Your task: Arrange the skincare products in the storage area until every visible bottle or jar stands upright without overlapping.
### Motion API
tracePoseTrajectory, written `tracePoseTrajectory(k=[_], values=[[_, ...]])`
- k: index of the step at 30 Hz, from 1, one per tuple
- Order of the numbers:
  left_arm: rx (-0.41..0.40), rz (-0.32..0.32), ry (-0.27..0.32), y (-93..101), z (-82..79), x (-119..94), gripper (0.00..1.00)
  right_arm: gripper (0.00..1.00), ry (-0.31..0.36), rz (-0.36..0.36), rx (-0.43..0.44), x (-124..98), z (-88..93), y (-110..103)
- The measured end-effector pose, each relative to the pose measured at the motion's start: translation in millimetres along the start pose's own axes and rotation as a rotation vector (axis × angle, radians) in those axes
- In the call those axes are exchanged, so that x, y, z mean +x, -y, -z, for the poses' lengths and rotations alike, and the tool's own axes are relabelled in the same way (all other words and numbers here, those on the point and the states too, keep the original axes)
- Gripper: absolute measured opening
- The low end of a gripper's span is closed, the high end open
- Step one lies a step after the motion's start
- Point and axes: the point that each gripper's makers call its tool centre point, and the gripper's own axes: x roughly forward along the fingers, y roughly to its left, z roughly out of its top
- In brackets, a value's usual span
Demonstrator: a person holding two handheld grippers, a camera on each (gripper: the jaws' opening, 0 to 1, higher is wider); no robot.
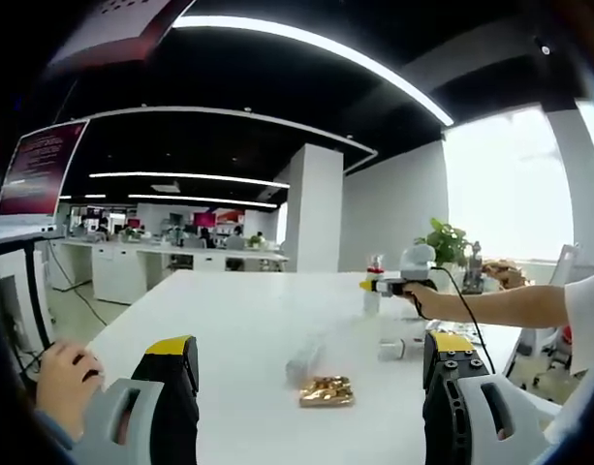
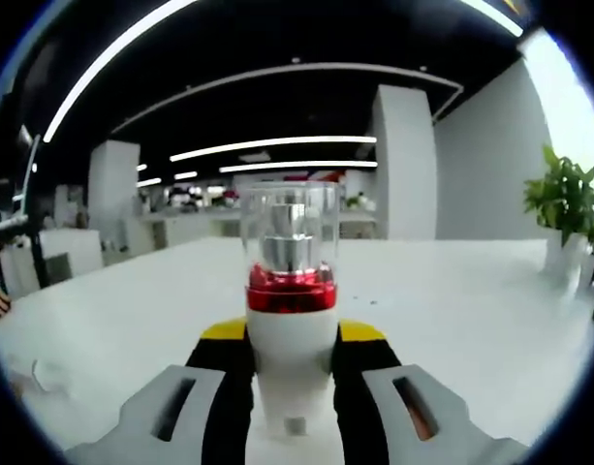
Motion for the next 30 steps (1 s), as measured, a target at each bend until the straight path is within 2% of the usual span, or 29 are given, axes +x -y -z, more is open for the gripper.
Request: tracePoseTrajectory(k=[7,14,21,25,30], values=[[0.007,0.008,-0.003,1.8,1.0,0.3,1.00,0.28,-0.001,0.035,0.003,9.5,-0.2,20.6],[0.006,0.006,-0.020,1.4,5.9,2.3,1.00,0.28,0.033,0.079,0.022,12.5,-1.7,34.7],[0.011,0.016,-0.030,6.5,10.0,4.4,1.00,0.28,0.016,0.125,0.015,21.3,-0.7,44.4],[0.015,0.030,-0.036,11.2,12.5,6.2,1.00,0.28,0.010,0.145,0.016,36.8,-0.9,52.2],[0.017,0.039,-0.042,13.3,14.9,7.3,1.00,0.29,0.006,0.173,0.018,36.8,0.9,58.6]])
